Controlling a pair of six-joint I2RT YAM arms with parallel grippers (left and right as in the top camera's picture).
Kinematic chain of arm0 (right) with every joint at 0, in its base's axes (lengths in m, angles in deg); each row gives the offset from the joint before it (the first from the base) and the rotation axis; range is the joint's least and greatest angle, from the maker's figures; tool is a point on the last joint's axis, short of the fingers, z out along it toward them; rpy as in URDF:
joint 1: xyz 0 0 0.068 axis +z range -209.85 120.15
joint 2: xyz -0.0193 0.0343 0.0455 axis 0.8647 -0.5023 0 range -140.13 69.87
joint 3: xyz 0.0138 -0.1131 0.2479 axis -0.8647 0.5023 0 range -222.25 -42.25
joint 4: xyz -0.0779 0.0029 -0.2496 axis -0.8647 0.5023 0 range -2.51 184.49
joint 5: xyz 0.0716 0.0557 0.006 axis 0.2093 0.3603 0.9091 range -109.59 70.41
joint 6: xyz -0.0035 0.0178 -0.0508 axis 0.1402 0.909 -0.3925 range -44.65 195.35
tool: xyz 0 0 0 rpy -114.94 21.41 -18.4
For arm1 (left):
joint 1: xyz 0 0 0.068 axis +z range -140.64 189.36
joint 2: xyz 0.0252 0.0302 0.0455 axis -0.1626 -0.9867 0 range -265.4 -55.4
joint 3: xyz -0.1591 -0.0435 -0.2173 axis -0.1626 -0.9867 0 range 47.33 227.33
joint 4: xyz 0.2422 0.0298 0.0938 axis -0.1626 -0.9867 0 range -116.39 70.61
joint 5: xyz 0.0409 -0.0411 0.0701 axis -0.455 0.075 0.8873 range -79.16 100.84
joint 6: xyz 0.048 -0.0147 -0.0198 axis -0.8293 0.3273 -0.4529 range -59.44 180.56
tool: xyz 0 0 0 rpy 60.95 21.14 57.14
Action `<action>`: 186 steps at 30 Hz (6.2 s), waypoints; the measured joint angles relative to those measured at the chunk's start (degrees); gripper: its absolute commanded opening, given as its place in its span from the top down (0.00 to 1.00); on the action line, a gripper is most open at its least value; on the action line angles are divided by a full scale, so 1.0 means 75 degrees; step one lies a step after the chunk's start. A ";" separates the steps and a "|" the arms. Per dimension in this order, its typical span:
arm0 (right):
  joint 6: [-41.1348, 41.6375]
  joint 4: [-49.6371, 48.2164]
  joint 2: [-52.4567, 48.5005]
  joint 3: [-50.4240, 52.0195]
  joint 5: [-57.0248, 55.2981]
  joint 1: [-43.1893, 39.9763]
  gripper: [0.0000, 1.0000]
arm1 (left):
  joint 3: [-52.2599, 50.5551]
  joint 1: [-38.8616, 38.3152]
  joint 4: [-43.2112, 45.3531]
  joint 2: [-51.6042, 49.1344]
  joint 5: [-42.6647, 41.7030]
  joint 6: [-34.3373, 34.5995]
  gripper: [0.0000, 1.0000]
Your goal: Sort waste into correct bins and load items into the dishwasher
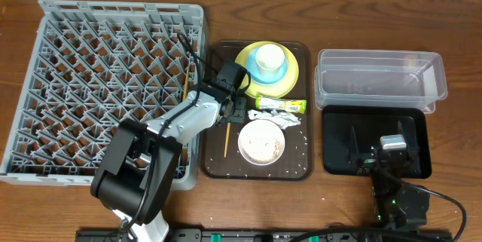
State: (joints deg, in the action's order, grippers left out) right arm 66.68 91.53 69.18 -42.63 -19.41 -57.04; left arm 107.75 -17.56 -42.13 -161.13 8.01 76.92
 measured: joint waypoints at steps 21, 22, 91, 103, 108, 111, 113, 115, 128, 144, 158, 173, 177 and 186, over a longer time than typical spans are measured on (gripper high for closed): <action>0.0000 0.0000 0.0000 0.0000 0.0000 0.0000 0.01 | 0.0000 -0.0020 -0.0055 0.0000 0.0376 0.0455 0.92; 0.0000 0.0000 0.0000 0.0000 0.0000 0.0000 0.01 | 0.0000 -0.0020 -0.0058 0.0000 0.0376 0.0458 0.85; 0.0000 0.0000 0.0000 0.0000 0.0000 0.0000 0.01 | 0.0047 0.1582 -0.1285 0.2751 0.1941 -0.1696 0.92; 0.0000 0.0000 0.0000 0.0000 0.0000 0.0000 0.01 | 0.0047 0.1582 -0.1195 0.2632 0.1824 -0.1556 0.36; 0.0000 0.0000 0.0000 0.0000 0.0000 0.0000 0.01 | 0.0047 0.1582 -0.1358 0.2961 0.1821 -0.1177 0.32; 0.0000 0.0000 0.0000 0.0000 0.0000 0.0000 0.01 | 0.0047 0.1582 -0.1626 0.3512 0.1813 -0.0766 0.27; 0.0000 -0.0032 0.0000 0.0000 0.0000 0.0000 0.01 | 0.0047 0.1582 -0.1830 0.4086 0.1801 -0.0414 0.27; 0.0000 -0.0137 0.0000 0.0000 0.0003 0.0000 0.01 | 0.0047 0.1582 -0.2020 0.4666 0.1801 -0.0146 0.27; 0.0318 -0.0399 0.0006 0.0000 0.1923 0.0000 0.01 | 0.0047 0.1582 -0.3485 0.7108 0.1801 0.0446 0.11; 0.2296 0.0207 -0.0195 -0.0423 0.2873 0.0000 0.01 | 0.0047 0.1582 -0.3751 0.6892 0.1798 0.0452 0.07; 0.2407 0.6907 -0.6429 -0.8093 0.3905 0.0000 0.16 | 0.0047 0.1582 -0.3765 0.6677 0.1798 0.0449 0.06; 0.3756 0.5251 -0.9512 -0.7697 0.1460 0.3474 0.99 | 0.0047 0.1582 -0.3762 0.6662 0.1798 0.0449 0.06; 0.4377 0.5117 -1.0212 -0.7618 -0.0254 0.4304 0.99 | 0.0047 0.1582 -0.3762 0.6662 0.1798 0.0452 0.06; 0.4881 0.4430 -1.1957 -0.7583 -0.0758 0.4436 0.99 | 0.0047 0.1582 -0.3762 0.6662 0.1798 0.0452 0.06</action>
State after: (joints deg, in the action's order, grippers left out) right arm 103.29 124.75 -20.50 -99.51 -25.09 -23.77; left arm 108.10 -5.69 -70.35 -111.17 21.50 80.30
